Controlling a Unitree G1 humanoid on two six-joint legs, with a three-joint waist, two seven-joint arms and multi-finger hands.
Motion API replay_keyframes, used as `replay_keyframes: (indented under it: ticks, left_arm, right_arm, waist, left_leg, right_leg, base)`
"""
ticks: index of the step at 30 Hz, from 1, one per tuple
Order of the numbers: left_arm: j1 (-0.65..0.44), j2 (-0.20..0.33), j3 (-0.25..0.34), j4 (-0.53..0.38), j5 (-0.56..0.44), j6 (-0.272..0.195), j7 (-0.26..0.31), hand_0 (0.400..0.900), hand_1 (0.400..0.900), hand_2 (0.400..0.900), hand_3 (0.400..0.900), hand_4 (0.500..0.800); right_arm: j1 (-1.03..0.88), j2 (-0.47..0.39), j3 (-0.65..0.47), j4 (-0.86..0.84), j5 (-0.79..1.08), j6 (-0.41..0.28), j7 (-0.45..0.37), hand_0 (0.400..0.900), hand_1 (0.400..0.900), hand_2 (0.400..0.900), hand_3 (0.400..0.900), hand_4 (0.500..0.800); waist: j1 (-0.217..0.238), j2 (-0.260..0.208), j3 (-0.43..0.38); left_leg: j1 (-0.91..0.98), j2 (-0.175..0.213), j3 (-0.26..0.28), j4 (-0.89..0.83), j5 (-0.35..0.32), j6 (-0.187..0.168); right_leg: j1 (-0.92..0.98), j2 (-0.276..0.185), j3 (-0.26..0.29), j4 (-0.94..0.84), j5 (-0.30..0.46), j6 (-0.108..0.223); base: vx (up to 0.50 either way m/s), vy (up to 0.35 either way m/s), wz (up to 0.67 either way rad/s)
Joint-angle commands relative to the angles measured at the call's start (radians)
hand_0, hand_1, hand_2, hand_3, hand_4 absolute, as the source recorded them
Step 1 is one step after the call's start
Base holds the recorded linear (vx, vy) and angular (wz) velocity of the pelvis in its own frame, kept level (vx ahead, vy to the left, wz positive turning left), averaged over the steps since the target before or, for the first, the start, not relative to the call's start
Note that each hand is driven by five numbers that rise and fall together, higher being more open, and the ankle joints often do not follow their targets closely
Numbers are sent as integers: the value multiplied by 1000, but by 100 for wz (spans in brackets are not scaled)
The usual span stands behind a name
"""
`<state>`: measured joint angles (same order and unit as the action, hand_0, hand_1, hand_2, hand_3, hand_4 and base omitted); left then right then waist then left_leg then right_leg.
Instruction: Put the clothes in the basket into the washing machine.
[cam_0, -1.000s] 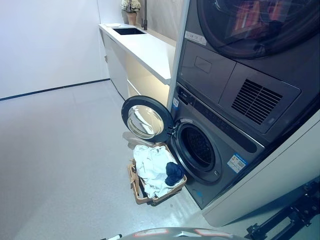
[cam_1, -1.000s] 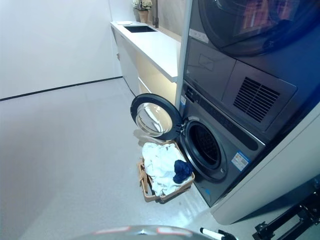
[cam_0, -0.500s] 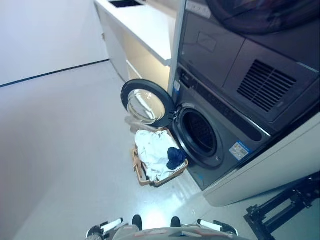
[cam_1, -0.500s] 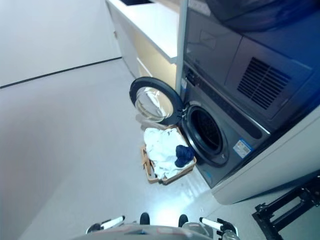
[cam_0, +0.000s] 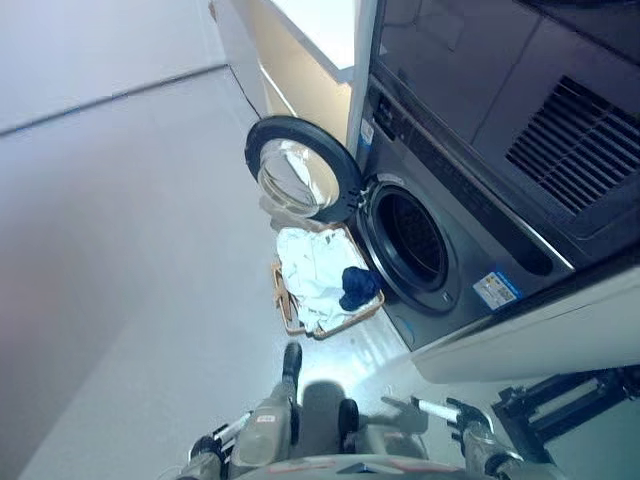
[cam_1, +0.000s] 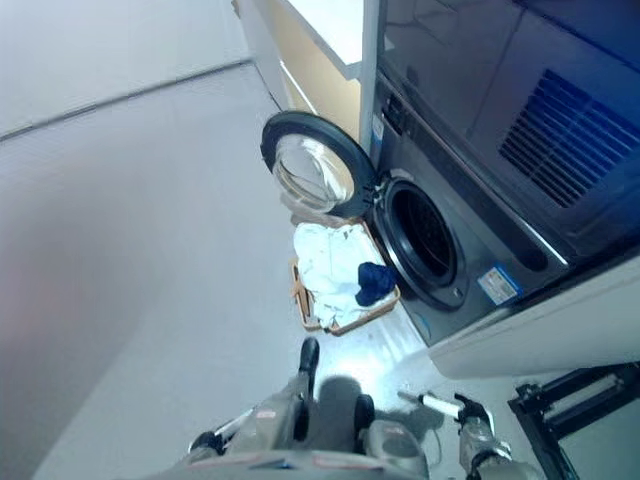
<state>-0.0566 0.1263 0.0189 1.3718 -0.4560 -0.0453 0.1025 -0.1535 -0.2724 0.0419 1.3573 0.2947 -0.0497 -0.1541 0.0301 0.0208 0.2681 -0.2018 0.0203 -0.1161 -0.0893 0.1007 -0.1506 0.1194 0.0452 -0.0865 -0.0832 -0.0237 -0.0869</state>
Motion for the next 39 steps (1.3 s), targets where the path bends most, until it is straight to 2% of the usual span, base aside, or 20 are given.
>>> replay_keyframes:
  ticks: [1, 2, 4, 8, 9, 10, 12, 13, 15, 16, 18, 19, 21, 22, 23, 24, 25, 27, 33, 39]
  left_arm:
    - [-4, 39, -15, -9, 2, -27, 23, 900, 900, 900, 900, 800]
    - [-4, 39, -15, -9, 2, -26, 23, 900, 900, 900, 900, 800]
    - [-32, 59, -25, -25, -6, -38, 31, 900, 900, 900, 900, 800]
    - [-67, 77, -36, -46, -2, -37, 34, 900, 900, 900, 900, 800]
    - [-77, 82, -40, -51, 4, -34, 33, 900, 900, 900, 900, 800]
    - [-92, 99, -47, -60, 12, -33, 33, 900, 900, 900, 900, 800]
    - [-100, 105, -55, -67, 18, -34, 37, 900, 900, 900, 900, 800]
    - [-111, 119, -56, -71, 26, -30, 36, 900, 900, 900, 900, 800]
    - [-114, 128, -53, -70, 28, -29, 36, 900, 900, 900, 900, 800]
    - [-120, 136, -50, -66, 29, -25, 39, 900, 900, 900, 900, 800]
    - [-124, 139, -50, -62, 33, -23, 36, 900, 900, 900, 900, 800]
    - [-133, 138, -53, -58, 34, -21, 40, 900, 900, 900, 900, 800]
    - [-137, 135, -54, -57, 34, -24, 42, 900, 900, 900, 900, 800]
    - [-143, 137, -59, -53, 41, -25, 38, 900, 900, 900, 900, 800]
    - [-143, 137, -58, -53, 41, -25, 38, 900, 900, 900, 900, 800]
    - [-148, 135, -62, -53, 48, -30, 39, 900, 900, 900, 900, 800]
    - [-150, 133, -61, -53, 46, -32, 38, 900, 900, 900, 900, 800]
    - [-150, 123, -62, -57, 44, -35, 38, 900, 900, 900, 900, 800]
    - [-154, 93, -71, -67, 16, -41, 44, 900, 900, 900, 900, 800]
    - [-204, 76, -118, -100, -11, -64, 88, 900, 900, 900, 900, 800]
  right_arm:
    - [-25, -6, 26, -30, 28, -38, -23, 900, 900, 900, 900, 800]
    - [-25, -5, 26, -30, 28, -38, -23, 900, 900, 900, 900, 800]
    - [-50, 12, 37, -43, 45, -46, -21, 900, 900, 900, 900, 800]
    - [-70, 26, 57, -69, 43, -48, -17, 900, 900, 900, 900, 800]
    - [-74, 28, 53, -76, 51, -49, -14, 900, 900, 900, 900, 800]
    - [-86, 38, 58, -98, 65, -56, -16, 900, 900, 900, 900, 800]
    - [-92, 45, 63, -113, 71, -61, -16, 900, 900, 900, 900, 800]
    - [-96, 51, 68, -125, 76, -64, -15, 900, 900, 900, 900, 800]
    - [-100, 53, 72, -130, 77, -64, -14, 900, 900, 900, 900, 800]
    - [-106, 64, 81, -144, 76, -67, -14, 900, 900, 900, 900, 800]
    - [-108, 65, 83, -147, 75, -66, -13, 900, 900, 900, 900, 800]
    - [-119, 65, 91, -158, 76, -70, -17, 900, 900, 900, 900, 800]
    - [-123, 66, 93, -162, 76, -71, -18, 900, 900, 900, 900, 800]
    - [-129, 66, 110, -184, 69, -74, -18, 900, 900, 900, 900, 800]
    - [-129, 66, 110, -184, 68, -74, -18, 900, 900, 900, 900, 800]
    - [-125, 64, 125, -200, 59, -77, -18, 900, 900, 900, 900, 800]
    - [-124, 62, 130, -209, 55, -79, -19, 900, 900, 900, 900, 800]
    - [-119, 60, 143, -223, 42, -79, -16, 900, 900, 900, 900, 800]
    - [-167, 32, 193, -271, -15, -81, -31, 900, 900, 900, 900, 800]
    - [-335, -18, 336, -344, -227, -65, -110, 900, 900, 900, 900, 800]
  waist:
    - [-2, -36, -65]
    - [0, -37, -67]
    - [11, -71, -72]
    - [20, -94, -81]
    - [21, -98, -77]
    - [17, -101, -63]
    - [15, -103, -55]
    - [6, -95, -37]
    - [-1, -90, -23]
    - [-12, -76, -3]
    - [-15, -68, 5]
    - [-20, -58, 11]
    - [-22, -53, 18]
    - [-24, -54, 22]
    - [-25, -52, 26]
    - [-27, -59, 27]
    - [-27, -61, 32]
    - [-26, -71, 36]
    - [-21, -50, 50]
    - [-15, -17, 101]
  left_leg:
    - [-64, -47, 62, 92, 57, 94]
    - [-69, -47, 64, 98, 53, 94]
    - [-143, -65, 93, 223, -10, 122]
    - [-155, -84, 108, 269, -80, 162]
    - [-145, -85, 108, 269, -94, 171]
    - [-123, -90, 105, 258, -115, 184]
    - [-107, -96, 105, 253, -127, 194]
    - [-64, -101, 96, 242, -143, 211]
    - [-41, -105, 94, 242, -152, 222]
    - [-6, -102, 89, 237, -163, 230]
    - [14, -102, 87, 227, -163, 233]
    - [35, -99, 86, 204, -153, 230]
    - [52, -96, 84, 187, -147, 225]
    - [65, -95, 84, 156, -137, 211]
    - [70, -94, 83, 154, -136, 211]
    - [74, -100, 81, 144, -137, 202]
    - [74, -102, 80, 152, -141, 198]
    - [64, -114, 74, 185, -159, 191]
    - [50, -113, 53, 167, -145, 175]
    - [-45, -101, 37, 178, -118, 158]
  right_leg:
    - [85, -34, 39, 60, -180, 117]
    - [82, -35, 41, 61, -180, 118]
    - [50, -75, 61, 56, -179, 140]
    - [13, -106, 60, 123, -168, 177]
    - [-11, -113, 57, 177, -155, 186]
    - [-75, -114, 60, 293, -90, 202]
    - [-113, -119, 63, 372, -42, 213]
    - [-177, -133, 56, 504, 33, 206]
    - [-208, -142, 53, 573, 61, 195]
    - [-252, -143, 50, 649, 59, 180]
    - [-281, -134, 52, 660, 34, 170]
    - [-332, -97, 58, 611, -25, 158]
    - [-335, -82, 57, 569, -50, 157]
    - [-346, -51, 71, 406, -70, 165]
    - [-338, -50, 70, 398, -67, 165]
    - [-335, -41, 94, 237, -30, 182]
    - [-336, -45, 94, 204, -9, 188]
    - [-312, -57, 87, 169, 5, 188]
    - [-319, -52, 65, 189, 3, 169]
    - [-421, -53, 37, 237, -10, 156]
  base:
    - [225, 162, -33]
    - [406, 345, -63]
    - [321, 323, -44]
    - [237, 226, -7]
    - [327, 361, -3]
    - [196, 242, -3]
    - [166, 252, 2]
    - [155, 249, 4]
    - [128, 215, 0]
    - [123, 194, -1]
    - [110, 130, 0]
    - [133, 93, 3]
    - [95, 3, 7]
    - [61, -36, 8]
    - [115, -90, 18]
    - [70, -85, 17]
    - [95, -142, 21]
    - [67, -139, 25]
    - [22, -144, 21]
    - [-33, -111, 12]
